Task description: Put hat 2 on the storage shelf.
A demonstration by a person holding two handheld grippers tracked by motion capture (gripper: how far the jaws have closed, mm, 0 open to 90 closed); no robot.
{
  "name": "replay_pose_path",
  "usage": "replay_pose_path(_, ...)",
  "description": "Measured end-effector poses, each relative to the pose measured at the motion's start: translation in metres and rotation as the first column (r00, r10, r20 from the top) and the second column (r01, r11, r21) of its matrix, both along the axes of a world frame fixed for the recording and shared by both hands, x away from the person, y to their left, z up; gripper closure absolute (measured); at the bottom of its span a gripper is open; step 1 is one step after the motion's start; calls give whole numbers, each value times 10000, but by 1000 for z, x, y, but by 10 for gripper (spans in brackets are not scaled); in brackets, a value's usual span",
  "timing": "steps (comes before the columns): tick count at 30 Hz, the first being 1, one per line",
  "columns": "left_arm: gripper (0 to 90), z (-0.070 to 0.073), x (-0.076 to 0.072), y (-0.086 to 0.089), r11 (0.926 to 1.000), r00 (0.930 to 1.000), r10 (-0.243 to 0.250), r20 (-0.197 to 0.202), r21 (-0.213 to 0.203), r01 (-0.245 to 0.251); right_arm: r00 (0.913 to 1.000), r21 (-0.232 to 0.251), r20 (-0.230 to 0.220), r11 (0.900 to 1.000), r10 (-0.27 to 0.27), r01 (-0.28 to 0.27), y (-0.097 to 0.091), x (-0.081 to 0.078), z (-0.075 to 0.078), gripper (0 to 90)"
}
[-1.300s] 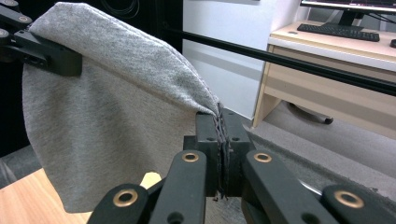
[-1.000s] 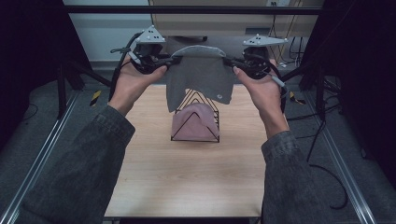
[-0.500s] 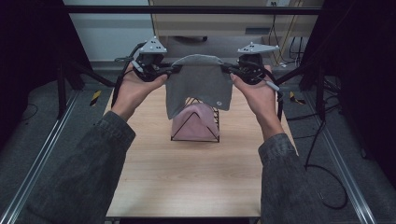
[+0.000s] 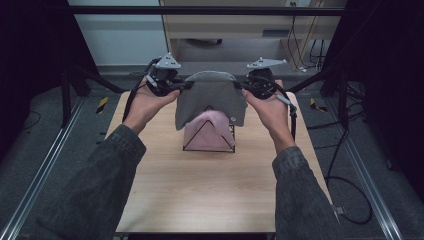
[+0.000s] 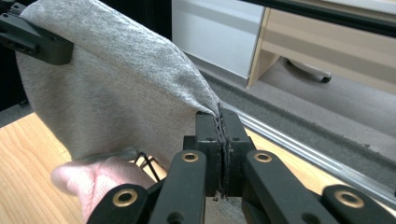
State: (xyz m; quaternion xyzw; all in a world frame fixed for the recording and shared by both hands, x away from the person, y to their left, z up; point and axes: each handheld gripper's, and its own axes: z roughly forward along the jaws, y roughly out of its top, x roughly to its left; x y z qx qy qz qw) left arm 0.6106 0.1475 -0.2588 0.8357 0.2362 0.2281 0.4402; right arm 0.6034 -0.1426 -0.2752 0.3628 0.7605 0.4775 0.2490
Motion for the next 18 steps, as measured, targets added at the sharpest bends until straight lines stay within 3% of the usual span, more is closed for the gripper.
replay_pose_path(8,849,-21,5,-3,10000,9994,-29,-352,81,32,9993,-99,-362,9999,-48,45,0,4,-20,887)
replay_pose_path(18,852,-29,2,-6,9999,9988,-166,-453,32,168,9984,-75,-544,9999,-121,117,-3,4,-28,886)
